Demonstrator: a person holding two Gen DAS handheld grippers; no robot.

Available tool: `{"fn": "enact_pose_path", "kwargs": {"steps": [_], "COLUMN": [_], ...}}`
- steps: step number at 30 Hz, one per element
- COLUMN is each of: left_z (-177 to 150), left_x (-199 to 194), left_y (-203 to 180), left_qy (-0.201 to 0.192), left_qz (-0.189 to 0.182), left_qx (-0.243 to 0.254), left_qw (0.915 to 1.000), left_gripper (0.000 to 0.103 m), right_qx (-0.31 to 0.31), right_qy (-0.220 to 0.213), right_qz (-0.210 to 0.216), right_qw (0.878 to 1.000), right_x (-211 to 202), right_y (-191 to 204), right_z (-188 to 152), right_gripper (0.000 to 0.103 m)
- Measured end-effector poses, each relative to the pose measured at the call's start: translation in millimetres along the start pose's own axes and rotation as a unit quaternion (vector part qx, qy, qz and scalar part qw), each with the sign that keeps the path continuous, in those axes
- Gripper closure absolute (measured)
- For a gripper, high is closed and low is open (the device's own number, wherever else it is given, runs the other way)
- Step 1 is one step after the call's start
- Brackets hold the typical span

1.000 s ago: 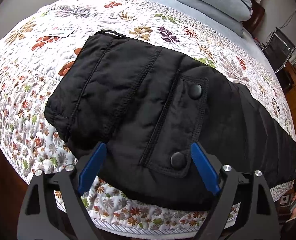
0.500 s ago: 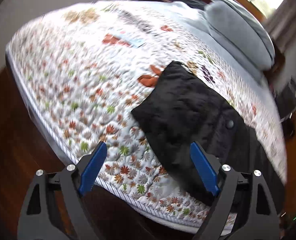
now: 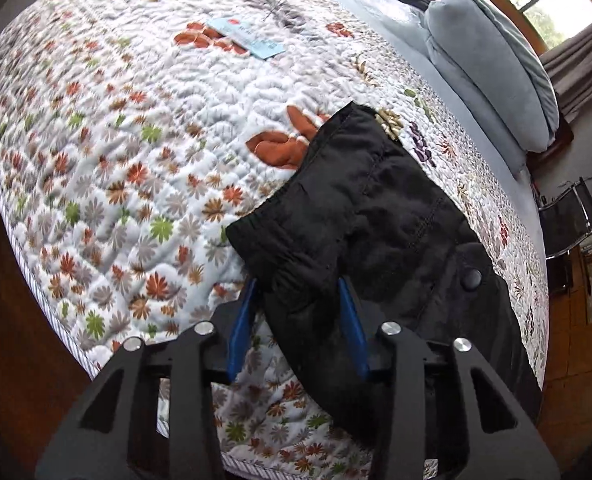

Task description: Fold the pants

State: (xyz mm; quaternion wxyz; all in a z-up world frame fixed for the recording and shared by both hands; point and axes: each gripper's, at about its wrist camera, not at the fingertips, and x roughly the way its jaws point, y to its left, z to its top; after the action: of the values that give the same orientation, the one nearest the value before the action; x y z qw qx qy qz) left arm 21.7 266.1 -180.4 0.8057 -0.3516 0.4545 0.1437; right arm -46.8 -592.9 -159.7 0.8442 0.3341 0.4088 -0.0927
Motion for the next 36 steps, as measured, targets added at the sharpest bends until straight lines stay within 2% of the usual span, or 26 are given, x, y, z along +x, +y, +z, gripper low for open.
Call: {"fn": "enact_pose_path", "kwargs": {"steps": [4, 7, 14, 17, 18, 20, 21, 23, 25, 26, 27, 28, 29, 30, 31, 34, 36], "left_z": [5.8, 6.6, 8.8, 5.8, 4.6, 1.0, -0.7, -3.0, -7.4, -9.3, -10.6, -13.0, -16.7, -20.8, -25.0, -38.2, -42.5], "left_x": [-13.4, -20.3, -0.4, -8.0, -12.4, -28.9, -37.5, -54.8, -68.0, -70.8, -71.9, -72.5, -71.8, -70.1, -67.4, -55.8, -42.4], "left_y": [-6.4, -13.9, -7.8, -10.2, -12.0, -16.9, -20.2, -27.2, -38.0, -42.3, -48.6, -54.9, -62.9, -70.5, -77.9, -95.0, -105.9], "left_qy": [-0.010, -0.011, 0.014, 0.000, -0.005, -0.037, -0.055, -0.092, -0.112, -0.114, -0.114, -0.114, -0.116, -0.117, -0.115, -0.091, -0.067], "left_qz": [-0.007, 0.008, 0.032, 0.033, 0.038, 0.071, 0.085, 0.105, 0.101, 0.097, 0.093, 0.090, 0.086, 0.083, 0.080, 0.067, 0.076], "left_qx": [0.006, 0.023, 0.030, 0.033, 0.035, 0.039, 0.044, 0.055, 0.073, 0.081, 0.089, 0.096, 0.105, 0.114, 0.123, 0.144, 0.158], "left_qw": [0.9999, 0.9997, 0.9989, 0.9989, 0.9987, 0.9960, 0.9939, 0.9886, 0.9859, 0.9854, 0.9851, 0.9847, 0.9840, 0.9832, 0.9826, 0.9830, 0.9823], "left_gripper": [0.071, 0.077, 0.076, 0.076, 0.071, 0.062, 0.052, 0.051, 0.049, 0.048, 0.042, 0.032, 0.025, 0.013, 0.009, 0.006, 0.006], "right_qx": [-0.001, -0.002, 0.011, 0.021, 0.027, 0.051, 0.061, 0.081, 0.092, 0.095, 0.104, 0.112, 0.125, 0.143, 0.154, 0.173, 0.186], "right_qy": [0.007, 0.012, 0.018, 0.014, 0.010, 0.002, -0.002, -0.008, -0.010, -0.011, -0.015, -0.017, -0.019, -0.019, -0.017, -0.012, -0.013], "right_qz": [0.001, 0.004, 0.019, 0.032, 0.039, 0.049, 0.055, 0.064, 0.064, 0.064, 0.071, 0.078, 0.087, 0.100, 0.111, 0.125, 0.142], "right_qw": [1.000, 1.000, 1.000, 0.999, 0.999, 0.998, 0.997, 0.995, 0.994, 0.993, 0.992, 0.991, 0.988, 0.984, 0.982, 0.977, 0.972], "right_x": [6.3, 11.4, 22.4, 20.2, 17.9, 13.0, 11.0, 8.0, 7.3, 7.6, 8.7, 9.7, 11.6, 15.3, 19.2, 30.7, 37.5], "right_y": [0.6, 1.3, -3.7, -8.0, -11.5, -23.3, -28.6, -39.4, -48.2, -50.9, -54.9, -57.3, -61.8, -67.2, -70.9, -77.7, -80.4], "right_z": [-1.9, -3.9, -8.2, -8.9, -8.5, -7.0, -6.4, -5.4, -3.9, -3.2, -2.4, -1.5, -1.2, -1.0, -0.7, 0.5, 0.5], "right_gripper": [0.038, 0.038, 0.038, 0.038, 0.038, 0.038, 0.038, 0.038, 0.038, 0.037, 0.036, 0.034, 0.033, 0.033, 0.033, 0.029, 0.028]}}
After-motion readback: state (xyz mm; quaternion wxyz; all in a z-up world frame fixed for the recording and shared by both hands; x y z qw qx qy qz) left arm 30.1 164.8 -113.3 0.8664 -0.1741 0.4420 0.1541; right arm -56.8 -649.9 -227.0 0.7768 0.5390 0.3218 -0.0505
